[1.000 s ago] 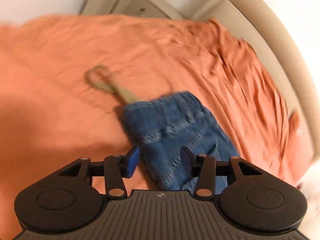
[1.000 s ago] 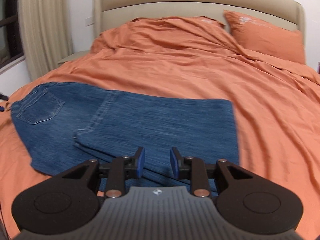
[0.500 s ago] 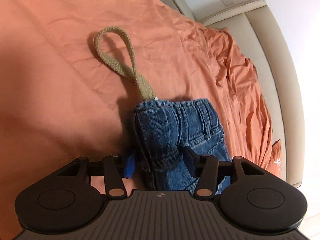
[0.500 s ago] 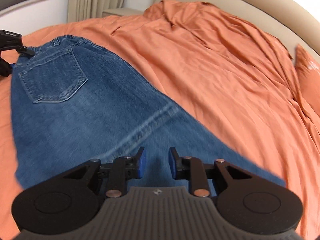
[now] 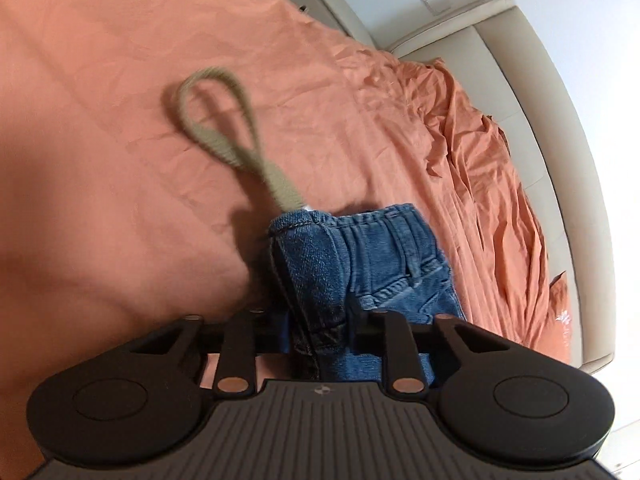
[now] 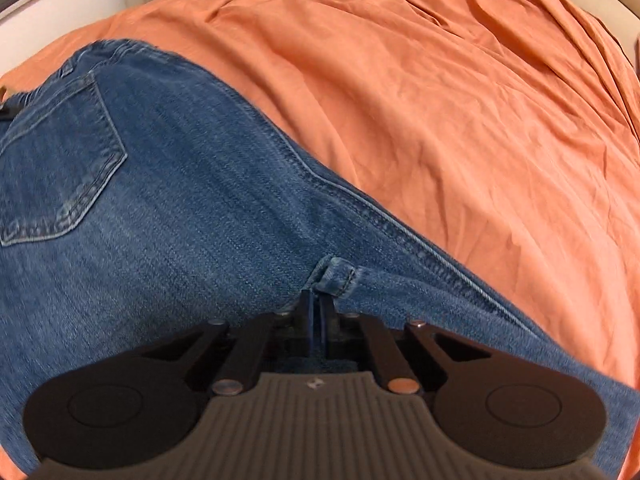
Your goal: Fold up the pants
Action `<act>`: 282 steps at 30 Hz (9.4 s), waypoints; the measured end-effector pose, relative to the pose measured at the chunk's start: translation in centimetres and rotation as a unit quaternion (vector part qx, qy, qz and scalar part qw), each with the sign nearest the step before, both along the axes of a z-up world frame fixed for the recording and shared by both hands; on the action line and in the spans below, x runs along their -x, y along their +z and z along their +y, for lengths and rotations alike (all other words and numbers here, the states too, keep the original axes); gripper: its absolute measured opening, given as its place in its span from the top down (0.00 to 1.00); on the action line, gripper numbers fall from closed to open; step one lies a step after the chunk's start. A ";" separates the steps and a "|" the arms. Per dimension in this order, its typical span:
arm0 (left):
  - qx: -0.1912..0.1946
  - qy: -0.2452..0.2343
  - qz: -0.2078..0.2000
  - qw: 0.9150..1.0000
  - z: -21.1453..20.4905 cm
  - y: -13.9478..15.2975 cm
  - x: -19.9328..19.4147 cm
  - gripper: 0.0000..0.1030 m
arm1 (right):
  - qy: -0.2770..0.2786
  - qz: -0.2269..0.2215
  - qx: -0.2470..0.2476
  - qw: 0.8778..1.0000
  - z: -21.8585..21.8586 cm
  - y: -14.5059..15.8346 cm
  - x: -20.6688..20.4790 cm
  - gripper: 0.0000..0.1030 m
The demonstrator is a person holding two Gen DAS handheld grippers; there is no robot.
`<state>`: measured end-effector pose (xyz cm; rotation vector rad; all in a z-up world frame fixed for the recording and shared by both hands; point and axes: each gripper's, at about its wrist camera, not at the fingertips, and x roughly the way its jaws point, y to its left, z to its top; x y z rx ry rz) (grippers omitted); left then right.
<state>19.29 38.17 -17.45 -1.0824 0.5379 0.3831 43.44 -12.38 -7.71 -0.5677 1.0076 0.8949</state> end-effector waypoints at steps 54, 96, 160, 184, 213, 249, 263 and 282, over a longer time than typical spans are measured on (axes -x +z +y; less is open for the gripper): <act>-0.281 -0.469 0.055 0.835 -42.2 9.5 -12.7 0.35 | -0.357 0.239 -0.349 0.833 -31.7 3.4 1.8 0.47; -0.259 -0.358 0.077 0.894 -30.4 6.7 -14.5 0.46 | -0.437 0.187 -0.269 0.838 -32.1 2.5 -6.5 0.91; -0.313 -0.483 0.309 0.757 -35.1 4.3 -6.4 0.84 | -0.331 0.053 -0.185 0.924 -32.9 3.2 4.9 1.00; -0.412 -0.405 0.223 0.785 -36.1 8.0 -16.3 0.53 | -0.331 -0.028 -0.264 0.906 -33.5 7.2 2.6 0.49; -0.356 -0.319 0.190 0.857 -30.1 3.1 -26.9 0.48 | -0.343 0.024 -0.169 0.924 -27.3 1.5 -7.4 0.54; 0.079 -0.336 0.072 0.936 -24.1 -3.2 -16.8 0.75 | -0.386 0.356 -0.363 0.770 -35.3 -5.3 -8.4 0.68; -0.062 -0.370 0.091 0.922 -27.0 4.2 -15.7 0.93 | -0.350 0.273 -0.353 0.824 -33.8 4.0 -5.2 0.82; -0.160 -0.309 0.049 0.936 -9.8 17.2 -5.6 0.94 | -0.244 0.297 -0.365 0.848 -15.1 14.2 3.3 0.82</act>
